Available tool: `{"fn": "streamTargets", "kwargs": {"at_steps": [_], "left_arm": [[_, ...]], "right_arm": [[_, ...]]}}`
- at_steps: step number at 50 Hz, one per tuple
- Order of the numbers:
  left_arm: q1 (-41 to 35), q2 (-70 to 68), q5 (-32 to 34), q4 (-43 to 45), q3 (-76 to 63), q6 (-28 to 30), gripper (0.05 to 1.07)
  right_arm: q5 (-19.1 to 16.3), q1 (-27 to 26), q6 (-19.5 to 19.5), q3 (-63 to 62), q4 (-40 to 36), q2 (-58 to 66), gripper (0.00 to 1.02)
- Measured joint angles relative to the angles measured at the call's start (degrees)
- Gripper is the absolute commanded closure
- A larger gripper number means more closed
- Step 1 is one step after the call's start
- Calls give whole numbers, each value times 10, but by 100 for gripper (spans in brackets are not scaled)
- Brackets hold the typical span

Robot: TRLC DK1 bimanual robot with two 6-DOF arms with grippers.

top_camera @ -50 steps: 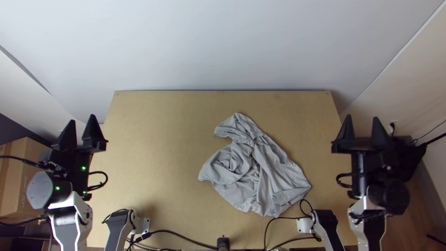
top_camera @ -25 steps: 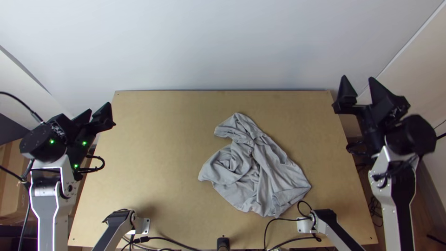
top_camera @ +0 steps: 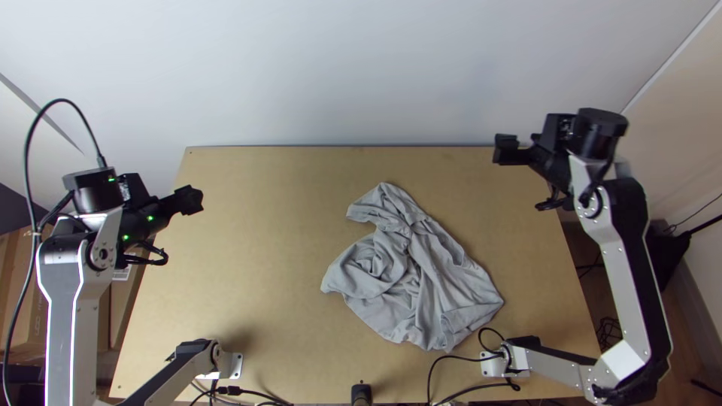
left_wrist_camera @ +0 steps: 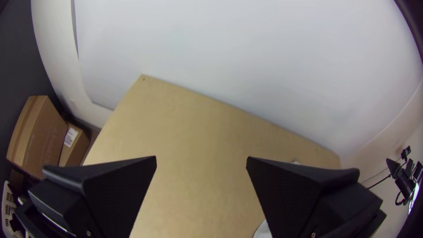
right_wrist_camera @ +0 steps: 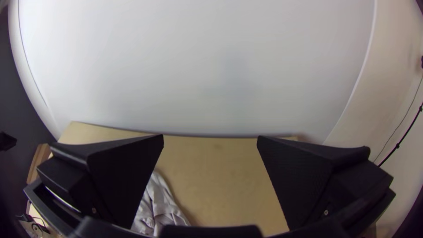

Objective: Fold the t-shirt

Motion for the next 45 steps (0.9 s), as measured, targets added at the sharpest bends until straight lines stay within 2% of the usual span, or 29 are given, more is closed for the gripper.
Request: {"fn": "streamTargets", "kwargs": {"at_steps": [5, 9, 24, 36, 45], "left_arm": [[0, 17, 0, -36, 3, 2, 9], [0, 27, 0, -58, 5, 4, 9], [2, 36, 7, -79, 20, 7, 9], [11, 19, 9, -82, 20, 20, 9], [14, 4, 9, -118, 20, 36, 10]], "right_arm": [[-24, 7, 3, 3, -20, 31, 4], [-31, 14, 12, 9, -38, 61, 5], [-35, 52, 48, 29, -103, 176, 4], [-35, 92, 50, 44, -108, 252, 5], [-35, 113, 64, 61, -108, 301, 5]]}}
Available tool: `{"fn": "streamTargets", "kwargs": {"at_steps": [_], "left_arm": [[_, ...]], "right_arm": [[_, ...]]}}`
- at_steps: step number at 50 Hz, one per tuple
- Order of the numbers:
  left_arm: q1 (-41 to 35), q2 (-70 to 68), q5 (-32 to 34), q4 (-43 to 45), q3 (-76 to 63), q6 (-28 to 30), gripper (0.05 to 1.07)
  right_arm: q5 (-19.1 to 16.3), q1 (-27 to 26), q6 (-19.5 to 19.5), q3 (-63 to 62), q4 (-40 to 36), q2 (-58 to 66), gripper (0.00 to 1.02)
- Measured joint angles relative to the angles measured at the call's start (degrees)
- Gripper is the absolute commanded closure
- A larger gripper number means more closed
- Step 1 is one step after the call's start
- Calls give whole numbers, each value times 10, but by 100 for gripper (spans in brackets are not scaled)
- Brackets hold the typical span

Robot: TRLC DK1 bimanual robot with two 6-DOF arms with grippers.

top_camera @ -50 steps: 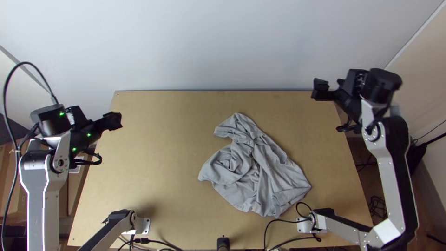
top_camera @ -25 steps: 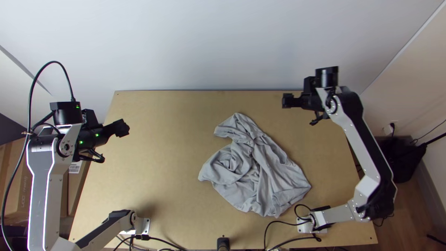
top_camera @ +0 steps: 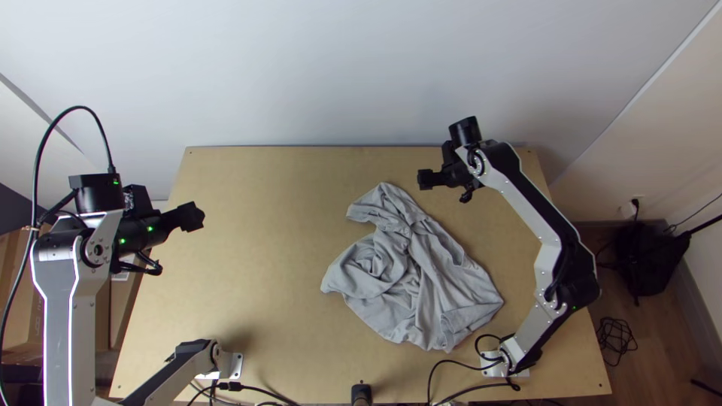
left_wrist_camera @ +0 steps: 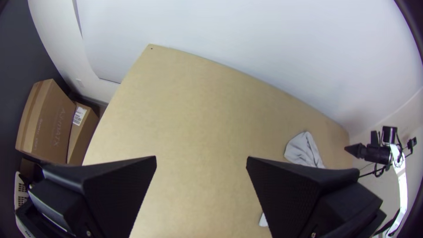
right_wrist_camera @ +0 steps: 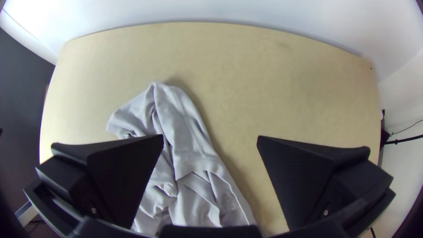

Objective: Fold the t-shirt

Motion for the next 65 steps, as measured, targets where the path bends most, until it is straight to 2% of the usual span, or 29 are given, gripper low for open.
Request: {"fn": "streamTargets", "kwargs": {"at_steps": [18, 22, 27, 36, 61, 63, 65], "left_arm": [[0, -29, 2, -32, 0, 17, 11], [0, -33, 2, -40, 0, 21, 11], [0, -36, 2, -46, 0, 29, 11], [0, -43, 2, -49, 0, 34, 11], [17, -57, 2, -50, -3, 49, 11], [20, -57, 2, -50, -3, 52, 11], [22, -57, 2, -50, -3, 55, 11]], "right_arm": [[0, 16, 6, 51, -8, 112, 5], [0, 23, 15, 78, -35, 140, 6], [0, 32, 28, 119, -71, 174, 16], [0, 44, 44, 196, -150, 233, 16], [0, 58, 44, 276, -163, 305, 16], [1, 59, 44, 281, -163, 309, 22], [0, 61, 45, 284, -163, 313, 34]]}}
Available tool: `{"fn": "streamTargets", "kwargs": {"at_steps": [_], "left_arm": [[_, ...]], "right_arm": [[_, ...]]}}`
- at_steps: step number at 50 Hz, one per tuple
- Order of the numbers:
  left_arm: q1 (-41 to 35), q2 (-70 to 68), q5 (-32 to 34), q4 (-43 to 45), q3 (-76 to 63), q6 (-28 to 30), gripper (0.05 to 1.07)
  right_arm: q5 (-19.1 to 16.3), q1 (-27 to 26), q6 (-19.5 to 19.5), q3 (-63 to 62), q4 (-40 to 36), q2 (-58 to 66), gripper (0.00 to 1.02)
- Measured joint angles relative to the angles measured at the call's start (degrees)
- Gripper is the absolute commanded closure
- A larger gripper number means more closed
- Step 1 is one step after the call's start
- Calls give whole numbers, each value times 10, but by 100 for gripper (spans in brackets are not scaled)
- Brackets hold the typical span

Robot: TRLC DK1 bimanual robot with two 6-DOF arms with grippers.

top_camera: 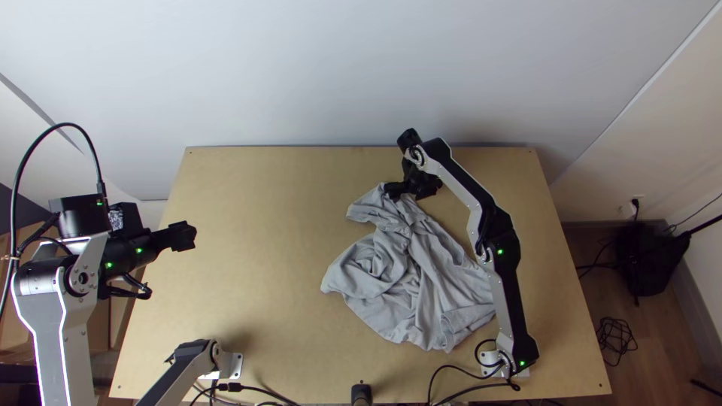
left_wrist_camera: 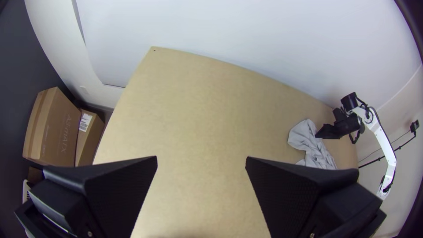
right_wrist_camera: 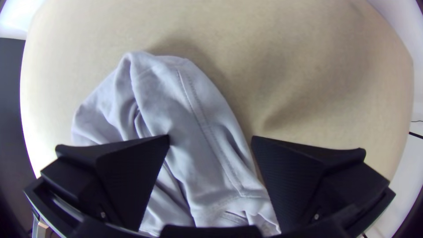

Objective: Fold the t-shirt

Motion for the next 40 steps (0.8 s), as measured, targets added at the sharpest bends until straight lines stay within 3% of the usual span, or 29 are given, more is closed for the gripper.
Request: {"fn": "streamTargets", "kwargs": {"at_steps": [3, 6, 8, 13, 14, 27, 40], "left_arm": [[2, 0, 0, 0, -3, 0, 11], [3, 0, 0, 0, -7, 2, 11], [3, 0, 0, 0, -9, 3, 11], [3, -2, 0, 0, -18, 4, 11], [3, -2, 0, 0, -20, 5, 11], [-20, -12, 0, -9, -53, 24, 11], [-178, -17, 15, -11, -99, 38, 11]], "right_arm": [[2, 3, 0, 2, 0, 6, 46], [3, 7, 0, 2, 0, 12, 49], [5, 9, 0, 2, 0, 15, 56], [5, 11, -1, 3, -2, 16, 96], [6, 11, -3, 3, -2, 16, 100], [9, 8, -20, 5, -2, 16, 100], [13, -17, -20, 5, -3, -24, 100]]}}
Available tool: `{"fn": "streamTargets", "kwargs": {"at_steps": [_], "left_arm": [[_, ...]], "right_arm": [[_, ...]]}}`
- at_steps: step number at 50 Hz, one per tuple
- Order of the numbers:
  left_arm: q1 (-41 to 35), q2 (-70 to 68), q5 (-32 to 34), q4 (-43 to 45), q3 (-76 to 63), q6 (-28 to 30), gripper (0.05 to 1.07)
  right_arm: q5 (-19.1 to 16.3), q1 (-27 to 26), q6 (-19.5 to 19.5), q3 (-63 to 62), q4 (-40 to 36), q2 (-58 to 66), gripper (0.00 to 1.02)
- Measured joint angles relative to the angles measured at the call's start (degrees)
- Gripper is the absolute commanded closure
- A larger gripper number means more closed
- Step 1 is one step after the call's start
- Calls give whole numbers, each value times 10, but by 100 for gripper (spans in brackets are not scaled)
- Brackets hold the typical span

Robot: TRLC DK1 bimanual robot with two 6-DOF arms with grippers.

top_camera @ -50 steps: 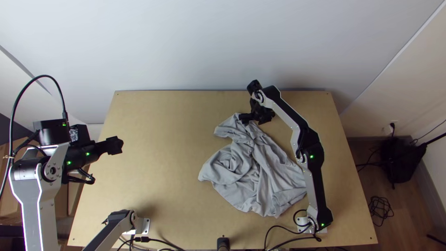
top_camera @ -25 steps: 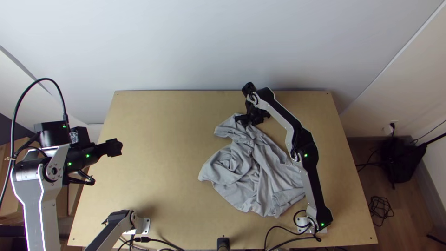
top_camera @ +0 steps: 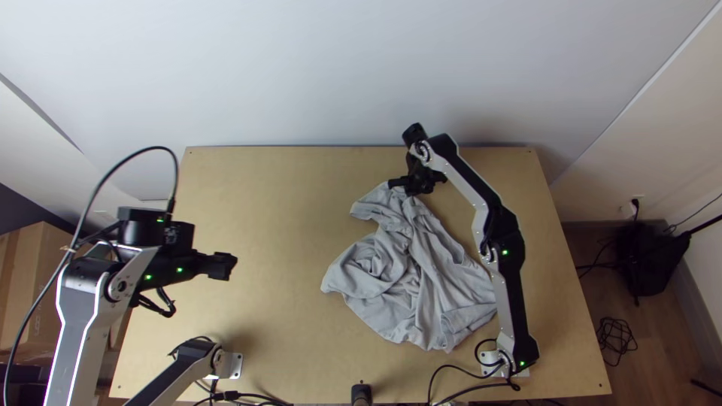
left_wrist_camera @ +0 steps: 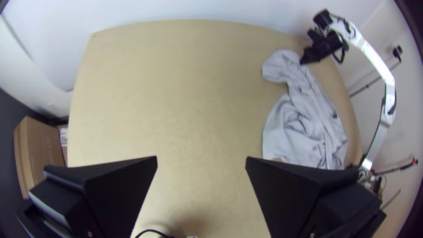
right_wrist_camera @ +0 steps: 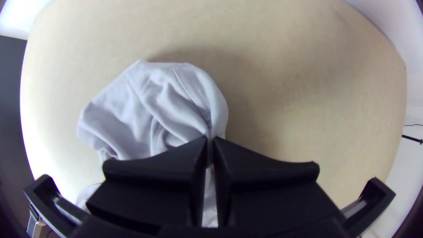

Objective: Fold the t-shirt

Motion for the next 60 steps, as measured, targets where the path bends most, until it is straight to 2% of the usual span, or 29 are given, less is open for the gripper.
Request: {"fn": "streamTargets", "kwargs": {"at_steps": [12, 23, 27, 30, 46, 60], "left_arm": [[-135, 39, 5, 76, -57, 9, 11], [-230, 126, -49, 200, -119, 25, 11], [-260, 153, -66, 243, -135, 32, 19], [-280, 166, -78, 274, -147, 39, 20], [-362, 207, -84, 309, -191, 71, 20], [-402, 231, -66, 335, -201, 86, 19]], "right_arm": [[2, -32, 0, -15, -2, -110, 100], [2, -59, 0, -49, -3, -181, 100], [2, -65, 0, -61, -4, -196, 100], [2, -67, 0, -68, -3, -205, 100], [2, -68, 3, -87, -4, -229, 100], [2, -69, 7, -94, -4, -232, 100]]}}
